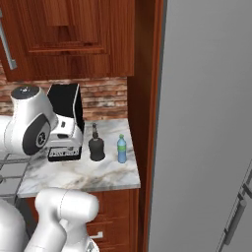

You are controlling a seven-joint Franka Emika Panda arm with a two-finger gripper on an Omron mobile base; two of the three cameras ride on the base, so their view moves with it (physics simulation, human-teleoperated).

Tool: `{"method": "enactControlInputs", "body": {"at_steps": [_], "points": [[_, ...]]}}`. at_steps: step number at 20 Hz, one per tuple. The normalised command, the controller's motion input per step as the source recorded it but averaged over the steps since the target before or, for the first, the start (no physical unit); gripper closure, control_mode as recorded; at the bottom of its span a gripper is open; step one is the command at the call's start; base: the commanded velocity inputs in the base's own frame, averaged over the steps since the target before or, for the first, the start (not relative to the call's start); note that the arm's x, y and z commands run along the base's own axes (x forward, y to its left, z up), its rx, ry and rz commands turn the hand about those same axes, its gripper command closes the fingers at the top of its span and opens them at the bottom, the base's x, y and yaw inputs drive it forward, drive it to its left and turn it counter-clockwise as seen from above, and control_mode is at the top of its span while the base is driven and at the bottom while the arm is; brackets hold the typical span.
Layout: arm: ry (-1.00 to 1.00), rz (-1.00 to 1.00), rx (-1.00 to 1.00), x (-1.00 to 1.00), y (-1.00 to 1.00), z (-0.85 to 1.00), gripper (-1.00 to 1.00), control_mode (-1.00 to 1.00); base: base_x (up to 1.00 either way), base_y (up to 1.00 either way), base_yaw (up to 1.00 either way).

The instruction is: Place the drinks on the dining counter in a tight cluster.

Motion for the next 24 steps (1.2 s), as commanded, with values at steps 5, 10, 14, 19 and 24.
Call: {"method": "enactControlInputs", "body": {"at_steps": [5, 10, 14, 19, 24], "points": [[-0.02, 0.11, 0.02, 0.72, 0.0, -0.03, -1.0, -1.0, 0.0, 0.0, 0.0], [-0.04, 0.15, 0.04, 0.59, 0.0, -0.14, -1.0, -1.0, 0.0, 0.0, 0.0], [0.04, 0.1, -0.01, 0.7, -0.01, -0.13, -1.0, -1.0, 0.0, 0.0, 0.0], [0.13, 0.06, -0.03, 0.73, -0.28, -0.26, -1.0, -1.0, 0.0, 0.0, 0.0], [0.1, 0.02, -0.01, 0.33, -0.17, -0.38, -1.0, -1.0, 0.0, 0.0, 0.0]]}}
